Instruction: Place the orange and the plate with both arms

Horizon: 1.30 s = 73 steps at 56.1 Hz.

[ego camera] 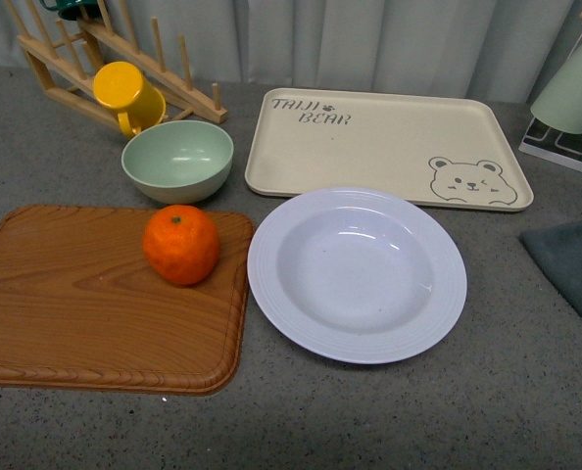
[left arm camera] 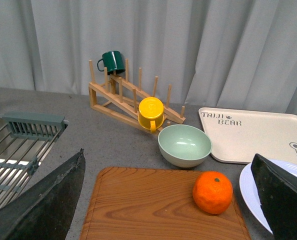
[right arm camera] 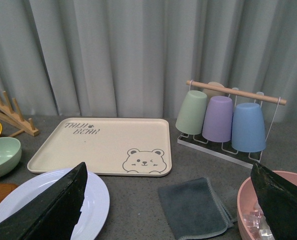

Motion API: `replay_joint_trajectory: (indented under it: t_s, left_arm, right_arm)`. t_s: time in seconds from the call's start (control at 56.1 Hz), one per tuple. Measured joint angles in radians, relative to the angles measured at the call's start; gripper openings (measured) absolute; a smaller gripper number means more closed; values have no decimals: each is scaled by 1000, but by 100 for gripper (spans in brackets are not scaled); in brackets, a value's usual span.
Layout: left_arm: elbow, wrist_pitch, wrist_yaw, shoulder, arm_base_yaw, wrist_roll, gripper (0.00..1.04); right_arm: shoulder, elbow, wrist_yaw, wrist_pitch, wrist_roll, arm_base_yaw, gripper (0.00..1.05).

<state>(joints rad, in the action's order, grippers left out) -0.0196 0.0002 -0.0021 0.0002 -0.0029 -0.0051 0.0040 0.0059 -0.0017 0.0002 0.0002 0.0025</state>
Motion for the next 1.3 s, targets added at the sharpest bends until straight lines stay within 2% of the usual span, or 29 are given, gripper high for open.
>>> replay_joint_trajectory:
  t_s: [0.16, 0.232, 0.285, 0.321, 0.463, 0.535, 0.713, 0.998, 1.301]
  left_arm:
    - [0, -1, -8, 1, -1, -3, 98]
    - [-19, -57, -259, 79, -73, -90, 98]
    - [-21, -40, -361, 155, -84, -137, 98]
    - [-26, -2, -383, 229, -74, -175, 98]
    - [-84, 235, -253, 556, -34, -236, 98]
    - [-114, 340, -221, 697, -33, -246, 98]
    - [-258, 550, -98, 1162, -93, -294, 98]
    - [-475, 617, 35, 1693, -191, -320, 98]
    - [-650, 605, 93, 1911, -210, -293, 98]
  right_arm:
    - [0, 0, 0, 0, 0, 0, 96]
    - [0, 0, 0, 0, 0, 0, 96]
    - [0, 0, 1, 0, 0, 0, 96]
    - [0, 0, 0, 0, 0, -1, 96]
    - [0, 0, 0, 0, 0, -1, 96]
    - [0, 0, 0, 0, 0, -1, 96]
    - [0, 0, 0, 0, 0, -1, 96]
    - [0, 0, 0, 0, 0, -1, 96]
    - [0, 0, 0, 0, 0, -1, 96]
